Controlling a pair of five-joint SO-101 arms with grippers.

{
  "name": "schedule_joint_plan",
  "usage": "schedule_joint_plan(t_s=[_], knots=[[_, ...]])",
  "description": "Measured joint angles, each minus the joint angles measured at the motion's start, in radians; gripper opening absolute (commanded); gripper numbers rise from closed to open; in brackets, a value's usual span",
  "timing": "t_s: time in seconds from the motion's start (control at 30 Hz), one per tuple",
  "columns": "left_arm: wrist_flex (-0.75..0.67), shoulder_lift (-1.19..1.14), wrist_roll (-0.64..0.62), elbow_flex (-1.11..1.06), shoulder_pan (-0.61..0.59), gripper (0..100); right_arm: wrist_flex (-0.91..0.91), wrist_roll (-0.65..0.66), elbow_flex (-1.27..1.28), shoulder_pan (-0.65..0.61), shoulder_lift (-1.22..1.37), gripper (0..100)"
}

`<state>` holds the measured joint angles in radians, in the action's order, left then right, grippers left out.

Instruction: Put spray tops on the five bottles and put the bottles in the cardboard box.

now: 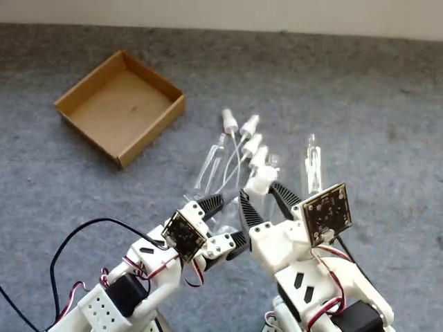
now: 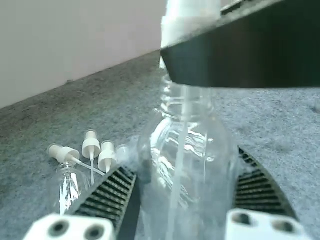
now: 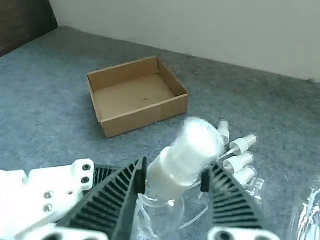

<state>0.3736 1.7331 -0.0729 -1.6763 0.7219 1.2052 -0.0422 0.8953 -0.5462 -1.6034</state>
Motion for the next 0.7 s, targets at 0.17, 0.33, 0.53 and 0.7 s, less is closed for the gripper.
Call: schedule_joint_plan(t_s=[0.17, 0.33, 0.53, 0.7], knots=[[0.000, 0.000, 0.000, 0.000, -0.011, 13, 0.006, 0.006, 0.000, -0.017, 0.000, 20.2], [0.000, 0.000, 0.000, 0.000, -0.011, 13, 0.006, 0.043, 0.000, -0.044, 0.000, 20.2], [0.000, 0.000, 0.000, 0.000, -0.014, 13, 0.006, 0.129, 0.000, -0.152, 0.000, 20.2], [0.000, 0.000, 0.000, 0.000, -0.015, 13, 0.006, 0.164, 0.000, -0.160, 0.000, 20.2]])
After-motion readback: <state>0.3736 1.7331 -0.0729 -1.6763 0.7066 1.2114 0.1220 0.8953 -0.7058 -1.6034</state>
